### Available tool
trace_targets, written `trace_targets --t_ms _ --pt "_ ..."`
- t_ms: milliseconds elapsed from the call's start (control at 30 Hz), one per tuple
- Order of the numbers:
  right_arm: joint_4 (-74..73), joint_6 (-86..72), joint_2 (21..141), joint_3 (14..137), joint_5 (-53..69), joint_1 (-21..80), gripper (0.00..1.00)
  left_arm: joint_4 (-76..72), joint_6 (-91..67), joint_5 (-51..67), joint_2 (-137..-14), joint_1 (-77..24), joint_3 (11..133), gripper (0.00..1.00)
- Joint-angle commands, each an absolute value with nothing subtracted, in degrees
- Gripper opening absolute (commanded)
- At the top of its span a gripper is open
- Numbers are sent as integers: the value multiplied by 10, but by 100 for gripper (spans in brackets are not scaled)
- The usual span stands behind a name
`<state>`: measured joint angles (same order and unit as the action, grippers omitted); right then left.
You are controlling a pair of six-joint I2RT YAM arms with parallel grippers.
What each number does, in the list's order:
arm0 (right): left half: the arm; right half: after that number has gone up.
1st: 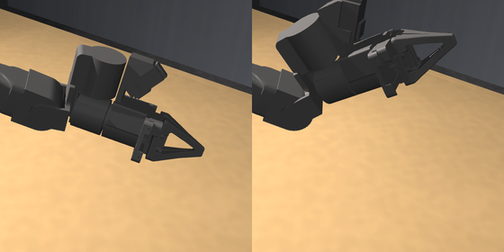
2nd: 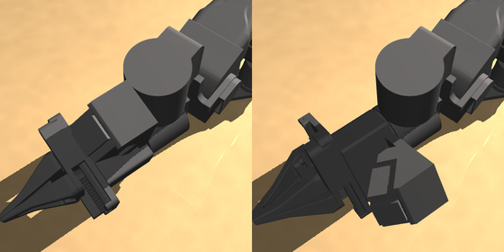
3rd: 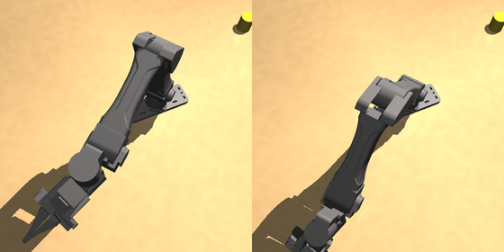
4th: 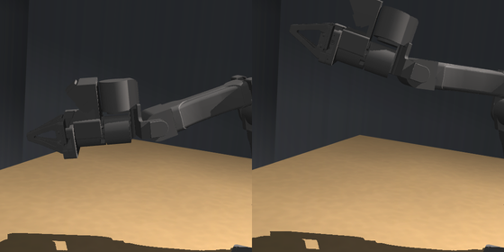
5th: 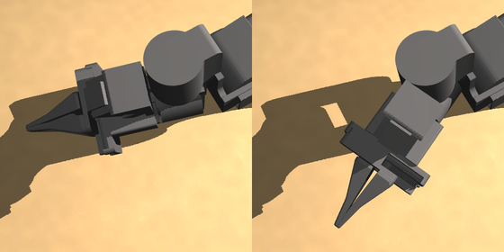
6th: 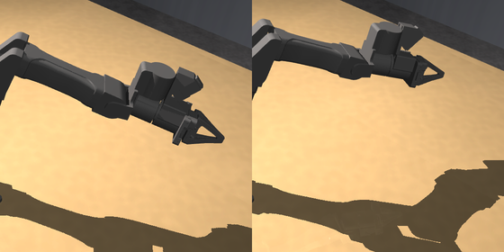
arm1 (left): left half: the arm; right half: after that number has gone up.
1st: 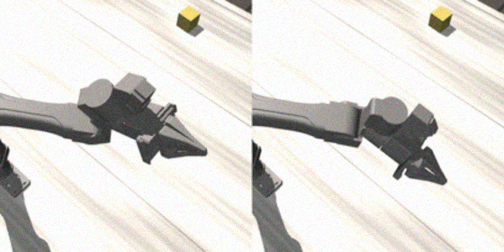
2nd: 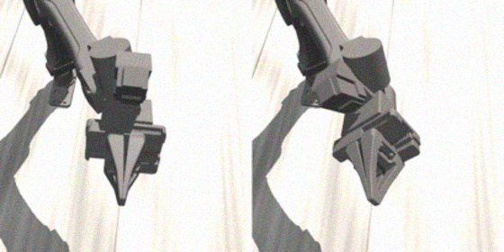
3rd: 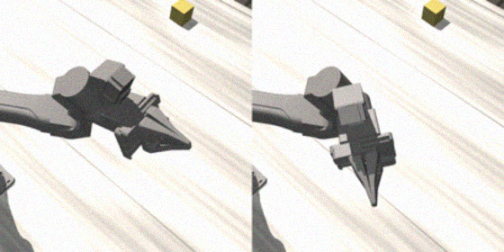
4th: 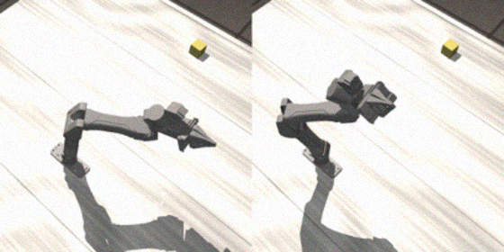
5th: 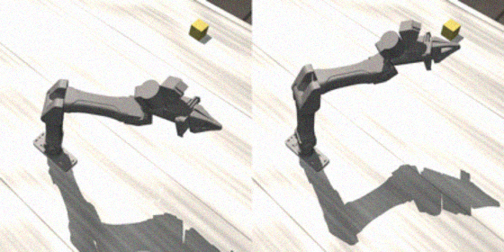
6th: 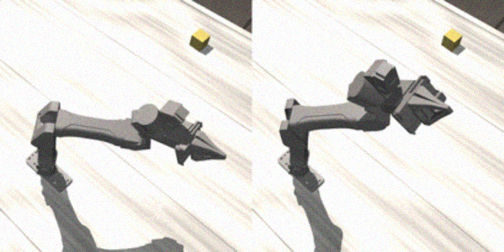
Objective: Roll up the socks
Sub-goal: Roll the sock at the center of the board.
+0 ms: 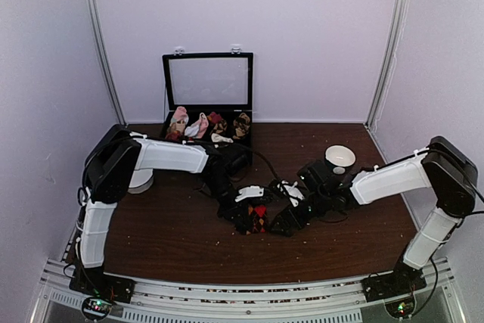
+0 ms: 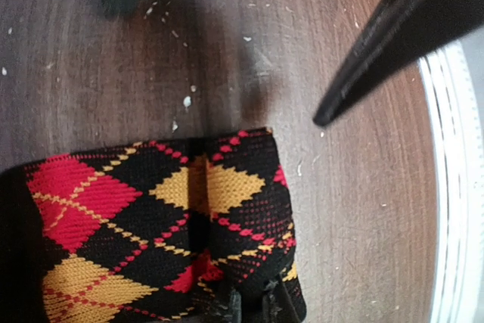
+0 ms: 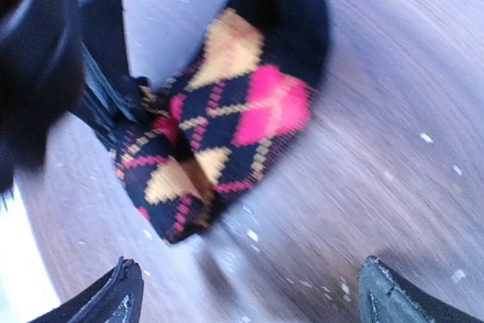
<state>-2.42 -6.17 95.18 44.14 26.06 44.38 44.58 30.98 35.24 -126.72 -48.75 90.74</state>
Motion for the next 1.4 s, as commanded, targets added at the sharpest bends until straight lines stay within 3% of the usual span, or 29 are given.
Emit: trace_targets --t_ms 0,133,267,433,600,833,933,1033,1167,1367 --pt "-81 -85 935 412 170 447 100 532 285 256 -1366 -476 893 0" --pt "-27 -118 875 365 90 461 100 548 286 250 -1377 -471 906 0" --pt "76 -139 733 266 -133 529 100 589 290 284 -1401 -462 946 0" --pt "190 -248 597 167 -287 526 100 658 312 350 -1443 -449 1006 0" --pt "215 -140 597 159 -139 515 100 682 311 370 -1450 -442 1029 0" --pt "290 -216 616 142 -200 512 100 693 295 369 -1448 -440 1042 0" --pt "377 -230 608 96 -163 510 100 695 288 362 -1450 -439 1048 0" --pt "320 -162 655 134 -88 510 100 708 285 357 -1458 -438 1055 0" --pt "190 -37 730 232 -108 580 89 719 281 345 -1461 -436 1049 0" --pt "233 122 799 259 -47 662 76 748 293 394 -1469 -432 1027 0"
